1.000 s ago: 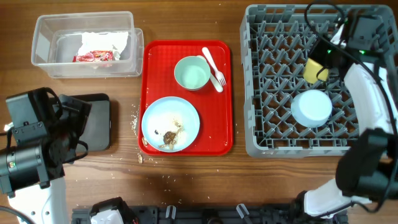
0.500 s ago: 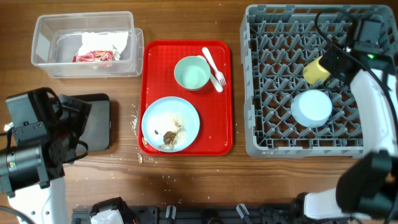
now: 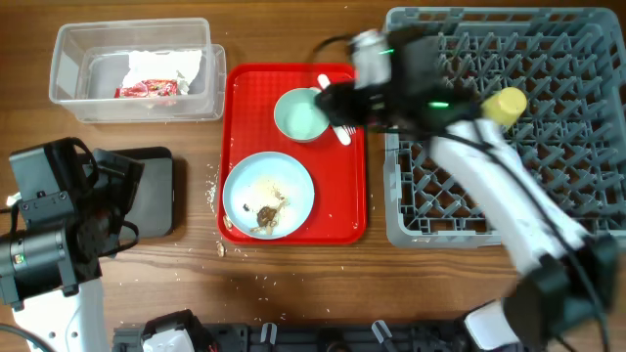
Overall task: Sort waste into correct bins and load items into the dishwasher rack
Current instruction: 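Reach the right gripper to the pale green bowl and grasp its rim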
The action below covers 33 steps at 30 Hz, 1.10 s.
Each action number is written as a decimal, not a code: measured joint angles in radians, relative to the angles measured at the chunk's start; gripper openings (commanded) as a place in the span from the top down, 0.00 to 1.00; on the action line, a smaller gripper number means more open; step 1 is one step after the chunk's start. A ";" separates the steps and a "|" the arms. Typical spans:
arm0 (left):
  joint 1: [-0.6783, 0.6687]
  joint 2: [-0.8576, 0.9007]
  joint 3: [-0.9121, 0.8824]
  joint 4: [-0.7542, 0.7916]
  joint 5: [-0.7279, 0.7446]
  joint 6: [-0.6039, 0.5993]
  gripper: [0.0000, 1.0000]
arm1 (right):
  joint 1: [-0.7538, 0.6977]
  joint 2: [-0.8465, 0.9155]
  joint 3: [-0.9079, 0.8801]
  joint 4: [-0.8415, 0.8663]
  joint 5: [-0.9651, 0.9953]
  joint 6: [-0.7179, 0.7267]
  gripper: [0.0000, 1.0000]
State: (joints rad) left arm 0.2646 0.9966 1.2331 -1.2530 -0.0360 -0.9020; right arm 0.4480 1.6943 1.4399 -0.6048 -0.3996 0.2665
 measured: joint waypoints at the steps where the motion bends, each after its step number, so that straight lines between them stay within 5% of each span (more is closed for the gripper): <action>1: 0.000 0.000 0.000 0.000 0.000 0.000 0.00 | 0.043 0.072 0.064 -0.068 0.022 -0.016 0.30; 5: 0.000 0.000 0.000 0.000 0.000 0.000 0.00 | 0.146 0.343 0.405 -0.326 0.154 -0.071 0.28; 8: 0.000 0.000 0.000 0.000 0.000 0.000 0.00 | 0.199 0.455 0.539 -0.361 0.229 -0.106 0.29; 12: 0.000 0.000 0.000 0.000 0.000 0.000 0.00 | 0.228 0.502 0.570 -0.327 0.301 -0.099 0.41; 21: 0.000 0.000 0.000 0.000 0.000 0.000 0.00 | 0.254 0.645 0.574 -0.219 0.410 -0.056 0.44; 29: 0.000 0.000 0.000 0.000 0.000 0.000 0.00 | 0.280 0.703 0.574 -0.204 0.472 -0.024 0.91; 33: 0.000 0.000 0.000 0.000 0.000 0.000 0.00 | 0.280 0.703 0.581 -0.210 0.491 -0.025 0.96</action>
State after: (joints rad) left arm 0.2649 0.9970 1.2331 -1.2533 -0.0360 -0.9020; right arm 0.7280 2.3978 2.0205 -0.8150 0.0910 0.2413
